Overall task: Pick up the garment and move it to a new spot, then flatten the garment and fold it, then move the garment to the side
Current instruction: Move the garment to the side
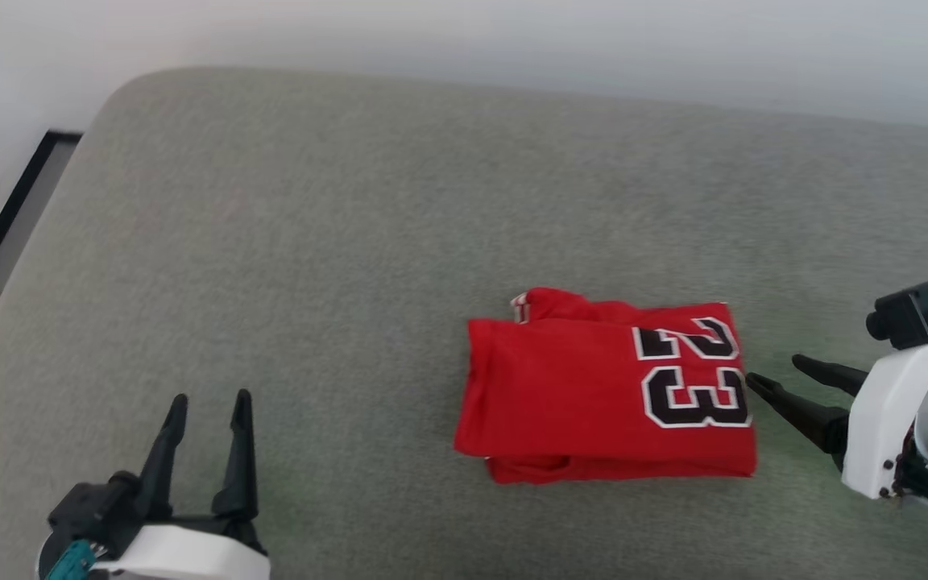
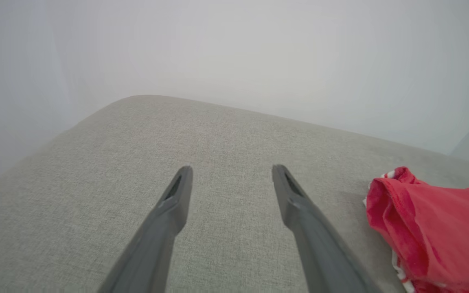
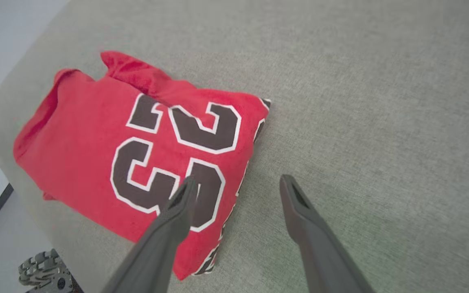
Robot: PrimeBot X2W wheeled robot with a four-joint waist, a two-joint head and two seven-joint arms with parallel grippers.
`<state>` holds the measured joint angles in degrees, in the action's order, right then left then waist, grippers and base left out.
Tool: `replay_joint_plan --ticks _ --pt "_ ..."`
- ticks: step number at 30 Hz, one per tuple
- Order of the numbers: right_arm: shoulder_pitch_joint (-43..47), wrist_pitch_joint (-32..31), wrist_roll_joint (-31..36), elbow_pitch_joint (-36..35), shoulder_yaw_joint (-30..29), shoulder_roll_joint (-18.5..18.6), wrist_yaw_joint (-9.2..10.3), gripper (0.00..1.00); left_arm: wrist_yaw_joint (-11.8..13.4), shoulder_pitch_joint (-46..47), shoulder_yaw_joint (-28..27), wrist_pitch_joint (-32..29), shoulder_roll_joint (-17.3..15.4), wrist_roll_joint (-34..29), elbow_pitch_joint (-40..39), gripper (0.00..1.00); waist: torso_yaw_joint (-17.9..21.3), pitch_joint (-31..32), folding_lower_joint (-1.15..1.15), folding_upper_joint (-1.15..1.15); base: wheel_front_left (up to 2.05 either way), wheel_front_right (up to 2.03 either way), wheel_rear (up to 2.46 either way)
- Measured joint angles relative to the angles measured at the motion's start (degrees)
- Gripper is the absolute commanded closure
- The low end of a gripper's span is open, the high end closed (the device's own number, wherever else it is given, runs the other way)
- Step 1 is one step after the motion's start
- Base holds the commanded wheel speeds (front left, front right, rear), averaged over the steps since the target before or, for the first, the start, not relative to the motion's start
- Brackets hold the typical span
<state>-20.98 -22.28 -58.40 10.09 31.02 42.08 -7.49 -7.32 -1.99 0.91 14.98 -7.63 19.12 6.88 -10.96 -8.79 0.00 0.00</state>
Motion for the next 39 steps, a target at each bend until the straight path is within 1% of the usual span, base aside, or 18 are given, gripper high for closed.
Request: replay_joint_plan --ticks 5,9,15,18,19,20,24,29,33,39 --pt "-2.38 -6.87 -2.0 1.47 1.68 1.1 0.0 0.0 0.0 1.22 1.33 -0.01 0.56 0.14 0.52 0.0 -2.52 -1.92 0.0 0.0 0.0 0.0 0.0" --pt "-4.16 -12.37 -2.99 3.38 3.37 0.81 0.0 0.0 0.0 1.99 2.05 0.0 0.92 0.16 0.85 0.0 -4.18 -3.35 0.0 0.0 0.0 0.0 0.0" --pt "-7.15 -18.94 -4.27 7.37 4.69 -1.75 0.0 0.0 0.0 2.96 2.4 0.0 1.56 0.44 1.37 0.0 -5.68 -5.01 0.0 0.0 0.0 0.0 0.0" --pt "-8.48 -21.74 -4.7 8.4 5.04 -2.42 0.0 0.0 0.0 3.12 2.38 0.0 1.78 0.48 1.58 0.0 -5.98 -5.39 0.0 0.0 0.0 0.0 0.0" --pt "-8.84 -22.23 -4.7 8.38 5.19 -2.46 0.0 0.2 0.0 3.19 2.34 0.0 1.8 0.48 1.6 0.0 -5.96 -5.48 0.0 0.0 0.0 0.0 0.0" --pt "-9.05 -22.64 -4.79 8.37 5.17 -2.56 0.0 1.0 0.0 3.3 2.29 0.0 1.82 0.48 1.64 0.0 -5.9 -5.54 0.0 0.0 0.0 0.0 0.0" --pt "-9.58 -23.08 -5.46 7.16 4.36 -3.22 -0.01 1.0 0.0 4.04 1.67 0.0 1.85 0.53 1.6 0.0 -5.14 -5.82 0.0 0.0 0.0 0.0 0.0" --pt "-10.24 -22.61 -5.03 5.42 3.49 -2.1 -0.02 1.0 0.0 4.61 1.12 0.0 1.79 0.54 1.34 0.0 -3.76 -6.17 0.0 0.0 0.0 0.0 0.0" --pt "-11.28 -21.45 -3.58 4.79 1.36 0.66 -0.02 1.0 0.0 6.23 1.65 0.0 1.35 0.43 0.96 0.0 -1.97 -6.72 0.0 0.0 0.0 0.0 0.0" --pt "-12.7 -18.87 -1.64 4.63 -1.26 3.26 -0.02 1.0 0.0 9.21 3.23 0.0 0.03 -0.51 1.03 0.0 1.4 -7.68 0.0 0.0 0.0 0.0 0.0"
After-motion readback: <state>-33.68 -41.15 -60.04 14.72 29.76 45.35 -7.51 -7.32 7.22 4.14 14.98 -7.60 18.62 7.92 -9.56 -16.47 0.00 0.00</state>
